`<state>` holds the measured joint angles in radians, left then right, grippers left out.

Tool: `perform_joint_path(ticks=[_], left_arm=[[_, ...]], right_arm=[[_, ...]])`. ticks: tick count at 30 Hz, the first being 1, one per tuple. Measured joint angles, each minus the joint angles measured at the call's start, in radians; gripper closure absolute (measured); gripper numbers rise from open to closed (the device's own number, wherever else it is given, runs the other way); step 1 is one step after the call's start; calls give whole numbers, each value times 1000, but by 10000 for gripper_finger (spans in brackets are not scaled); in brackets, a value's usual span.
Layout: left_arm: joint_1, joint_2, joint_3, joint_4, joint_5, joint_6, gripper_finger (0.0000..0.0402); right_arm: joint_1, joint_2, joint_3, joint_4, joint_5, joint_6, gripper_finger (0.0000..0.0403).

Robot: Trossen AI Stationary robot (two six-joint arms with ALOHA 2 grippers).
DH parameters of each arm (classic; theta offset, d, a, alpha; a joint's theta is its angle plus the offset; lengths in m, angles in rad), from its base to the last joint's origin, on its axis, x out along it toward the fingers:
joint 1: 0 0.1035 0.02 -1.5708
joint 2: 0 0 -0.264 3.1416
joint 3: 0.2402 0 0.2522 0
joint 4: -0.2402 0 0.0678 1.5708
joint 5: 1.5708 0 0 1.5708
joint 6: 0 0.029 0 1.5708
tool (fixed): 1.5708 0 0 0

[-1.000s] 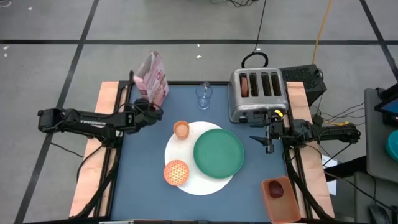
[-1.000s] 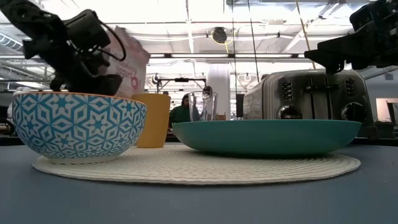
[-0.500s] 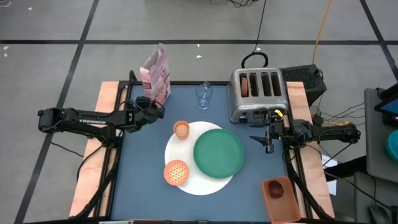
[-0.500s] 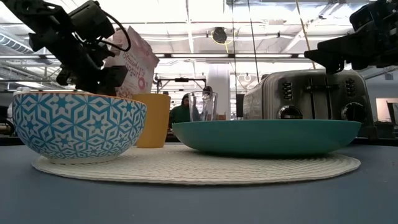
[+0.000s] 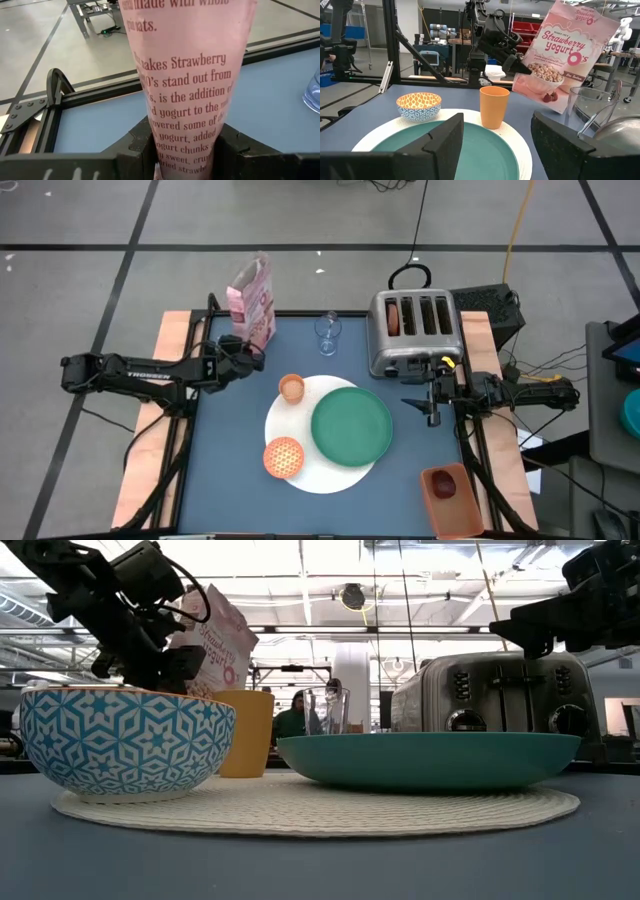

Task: Arrange a breakfast setting
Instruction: Pour the cereal from the orange cereal box into the orange bowl

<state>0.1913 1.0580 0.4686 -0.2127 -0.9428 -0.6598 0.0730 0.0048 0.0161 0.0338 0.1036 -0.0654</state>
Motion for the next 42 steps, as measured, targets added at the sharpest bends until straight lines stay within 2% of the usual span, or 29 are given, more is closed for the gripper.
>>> perform_joint_path(ticks=[11, 23, 32, 42], left_arm=[[-1, -14, 0, 9, 0, -3, 277], [-7, -158, 0, 19, 0, 6, 277], [-46, -225, 0, 175, 79, 105, 277], [-92, -230, 0, 372, 161, 171, 277]], right_arm=[[0, 0, 0, 0, 0, 0, 181], [0, 0, 0, 0, 0, 0, 181], [0, 0, 0, 0, 0, -2, 181], [0, 0, 0, 8, 0, 0, 181]])
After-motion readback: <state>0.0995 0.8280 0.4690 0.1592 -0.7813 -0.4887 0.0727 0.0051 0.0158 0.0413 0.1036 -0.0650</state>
